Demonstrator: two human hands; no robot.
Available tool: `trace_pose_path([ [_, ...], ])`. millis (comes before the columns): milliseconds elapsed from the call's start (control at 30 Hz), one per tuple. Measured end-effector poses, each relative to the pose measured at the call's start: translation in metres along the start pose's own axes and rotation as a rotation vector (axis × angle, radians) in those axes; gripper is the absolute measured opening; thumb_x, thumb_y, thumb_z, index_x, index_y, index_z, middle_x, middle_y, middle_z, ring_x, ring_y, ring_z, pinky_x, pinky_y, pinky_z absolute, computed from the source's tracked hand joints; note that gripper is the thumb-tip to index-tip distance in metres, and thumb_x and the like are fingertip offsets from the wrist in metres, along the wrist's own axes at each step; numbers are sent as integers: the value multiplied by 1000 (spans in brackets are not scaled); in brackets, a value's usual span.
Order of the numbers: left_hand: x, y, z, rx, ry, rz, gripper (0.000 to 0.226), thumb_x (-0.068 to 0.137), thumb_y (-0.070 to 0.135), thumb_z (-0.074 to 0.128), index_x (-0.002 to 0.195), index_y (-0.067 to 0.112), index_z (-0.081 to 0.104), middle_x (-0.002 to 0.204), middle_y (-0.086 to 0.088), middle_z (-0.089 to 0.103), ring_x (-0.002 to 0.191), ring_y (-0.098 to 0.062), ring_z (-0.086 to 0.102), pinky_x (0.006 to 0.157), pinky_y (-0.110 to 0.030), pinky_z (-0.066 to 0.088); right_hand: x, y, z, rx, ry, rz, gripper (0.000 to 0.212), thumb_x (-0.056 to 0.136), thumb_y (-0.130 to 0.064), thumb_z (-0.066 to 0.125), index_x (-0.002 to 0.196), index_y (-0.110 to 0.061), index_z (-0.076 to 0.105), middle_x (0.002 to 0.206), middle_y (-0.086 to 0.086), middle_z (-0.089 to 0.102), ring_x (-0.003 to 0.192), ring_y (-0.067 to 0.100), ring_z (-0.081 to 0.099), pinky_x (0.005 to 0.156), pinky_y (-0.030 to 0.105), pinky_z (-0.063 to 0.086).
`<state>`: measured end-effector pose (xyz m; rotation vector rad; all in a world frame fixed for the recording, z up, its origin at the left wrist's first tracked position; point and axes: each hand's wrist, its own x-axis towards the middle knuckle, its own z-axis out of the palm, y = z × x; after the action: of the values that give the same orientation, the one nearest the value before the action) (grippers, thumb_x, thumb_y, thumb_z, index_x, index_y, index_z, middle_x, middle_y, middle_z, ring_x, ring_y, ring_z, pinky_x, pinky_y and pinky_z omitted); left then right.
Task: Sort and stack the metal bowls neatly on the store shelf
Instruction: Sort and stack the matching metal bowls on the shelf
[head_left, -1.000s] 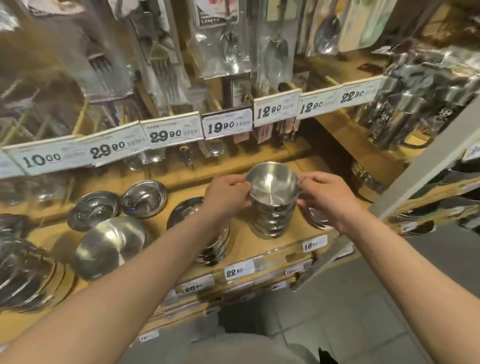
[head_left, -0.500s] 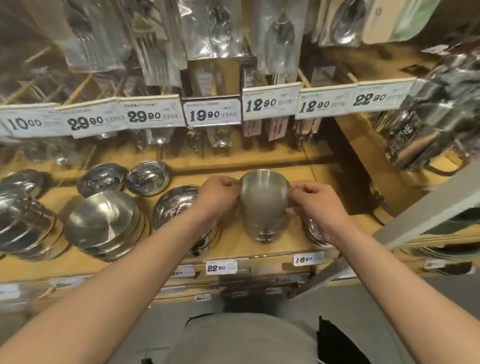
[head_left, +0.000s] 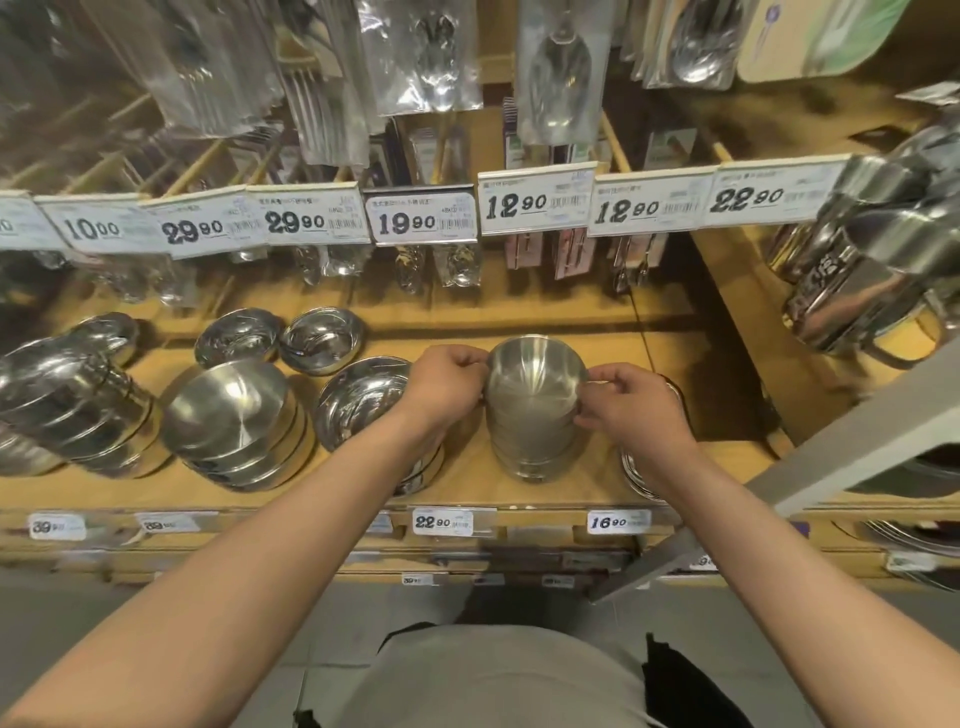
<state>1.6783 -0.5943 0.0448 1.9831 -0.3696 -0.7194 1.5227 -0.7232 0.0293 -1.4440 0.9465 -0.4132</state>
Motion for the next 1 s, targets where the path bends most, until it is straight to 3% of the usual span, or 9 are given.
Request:
trace_pose_path([
  [100, 1, -1, 1, -10, 10, -16, 23, 96, 6, 57, 91, 12, 79, 93, -10, 79, 95, -30, 75, 89, -49, 61, 2, 3, 0, -12, -7, -13, 22, 88, -15, 73, 108, -8, 68, 83, 2, 72, 72, 10, 73, 64, 20, 58],
  [433, 2, -5, 2, -83, -9, -48, 22, 98, 5, 54, 95, -1, 75, 101, -23, 76, 88, -30, 70, 92, -55, 58, 5, 2, -3, -76, -16, -42, 24, 89, -23, 73, 109, -11, 68, 85, 2, 72, 69, 11, 73, 71, 30, 62],
  [500, 1, -6, 2, -111, -28, -80, 22, 100, 10, 54, 100, -1, 73, 97, -20, 75, 83, -29, 64, 85, -49, 59, 7, 1, -2, -83, -10, -16, 21, 89, -26, 72, 107, -15, 68, 88, 3, 72, 78, 18, 73, 78, 37, 62],
  [567, 0, -5, 3, -127, -55, -115, 24, 103, 14, 50, 105, 1, 71, 91, -17, 68, 81, -28, 57, 72, -43, 52, 9, -1, -1, -114, -1, 17, 16, 89, -31, 70, 101, -20, 68, 90, 1, 71, 83, 21, 72, 81, 41, 61],
  [733, -7, -1, 5, -144, -132, -156, 27, 106, 16, 41, 113, 11, 66, 100, -11, 69, 89, -24, 66, 58, -31, 61, 10, -1, 1, -23, -49, 105, 9, 95, -26, 63, 99, -19, 67, 106, 4, 67, 101, 22, 65, 83, 40, 62],
  [933, -7, -2, 9, -135, -99, -119, 28, 106, 16, 41, 115, 12, 68, 105, -13, 69, 92, -24, 65, 82, -47, 62, 9, 4, -1, 33, -53, 116, 9, 97, -23, 61, 95, -18, 68, 106, 6, 66, 103, 22, 63, 84, 42, 62],
  [1000, -7, -2, 10, -119, -89, -109, 28, 106, 17, 42, 114, 14, 68, 108, -15, 71, 92, -23, 65, 82, -47, 62, 8, 5, -1, 45, -58, 118, 10, 97, -22, 60, 96, -16, 68, 108, 8, 66, 104, 24, 64, 84, 42, 62],
])
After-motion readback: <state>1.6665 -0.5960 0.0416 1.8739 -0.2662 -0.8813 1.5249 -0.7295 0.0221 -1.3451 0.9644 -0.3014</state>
